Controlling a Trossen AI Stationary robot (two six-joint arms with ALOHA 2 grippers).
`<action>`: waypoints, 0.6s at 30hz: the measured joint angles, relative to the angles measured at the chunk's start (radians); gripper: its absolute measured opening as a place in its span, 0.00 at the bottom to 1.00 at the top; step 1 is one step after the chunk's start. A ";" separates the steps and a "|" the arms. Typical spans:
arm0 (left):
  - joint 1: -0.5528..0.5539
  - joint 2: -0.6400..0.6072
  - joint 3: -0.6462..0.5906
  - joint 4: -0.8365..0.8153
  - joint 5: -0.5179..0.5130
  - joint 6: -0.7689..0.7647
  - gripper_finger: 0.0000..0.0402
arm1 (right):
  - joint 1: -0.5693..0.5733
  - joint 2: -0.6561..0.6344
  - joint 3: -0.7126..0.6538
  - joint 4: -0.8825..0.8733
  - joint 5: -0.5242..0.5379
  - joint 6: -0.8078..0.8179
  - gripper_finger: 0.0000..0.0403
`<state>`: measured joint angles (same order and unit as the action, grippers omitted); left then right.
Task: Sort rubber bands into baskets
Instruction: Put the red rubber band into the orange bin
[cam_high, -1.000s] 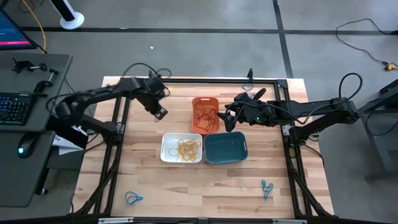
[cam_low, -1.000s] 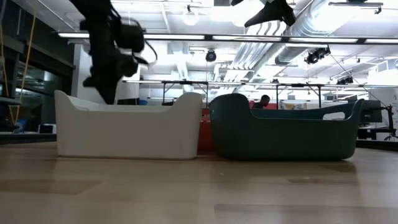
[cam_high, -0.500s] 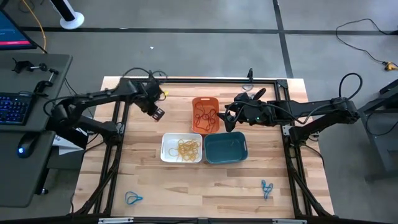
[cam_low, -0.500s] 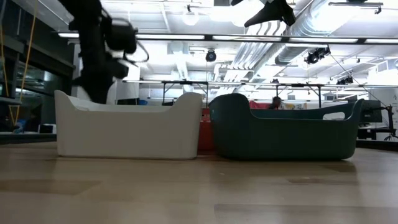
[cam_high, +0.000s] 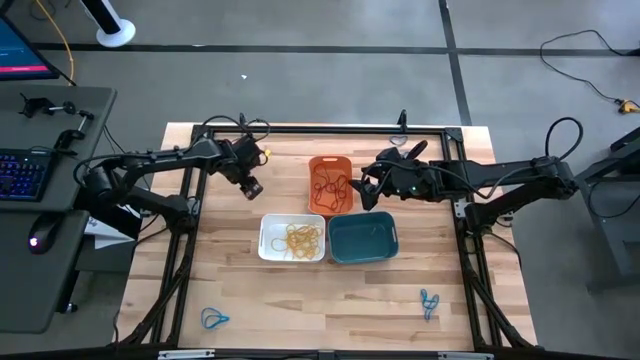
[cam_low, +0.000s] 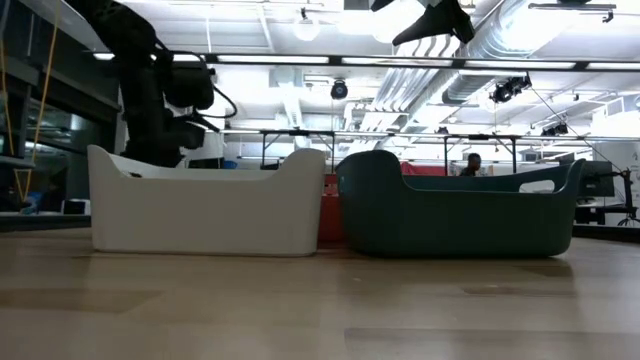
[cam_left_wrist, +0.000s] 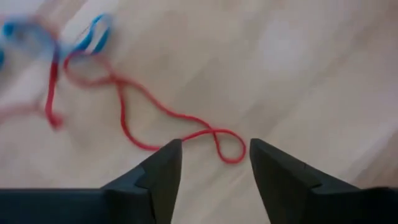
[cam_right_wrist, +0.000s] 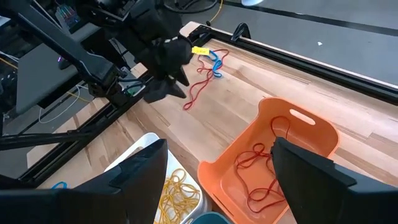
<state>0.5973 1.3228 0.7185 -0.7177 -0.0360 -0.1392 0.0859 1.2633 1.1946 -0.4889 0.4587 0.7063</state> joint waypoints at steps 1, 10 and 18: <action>-0.005 0.000 0.000 -0.002 0.000 0.080 0.46 | -0.001 0.000 0.000 0.000 0.000 0.000 0.68; -0.042 0.000 0.000 -0.020 -0.040 0.722 0.47 | -0.001 0.000 0.000 0.000 -0.043 0.048 0.68; -0.054 0.120 0.000 -0.025 -0.079 1.015 0.47 | 0.010 0.000 0.000 0.000 -0.049 0.102 0.68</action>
<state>0.5431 1.4427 0.7186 -0.7425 -0.1153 0.8759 0.0958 1.2636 1.1946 -0.4892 0.4099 0.8084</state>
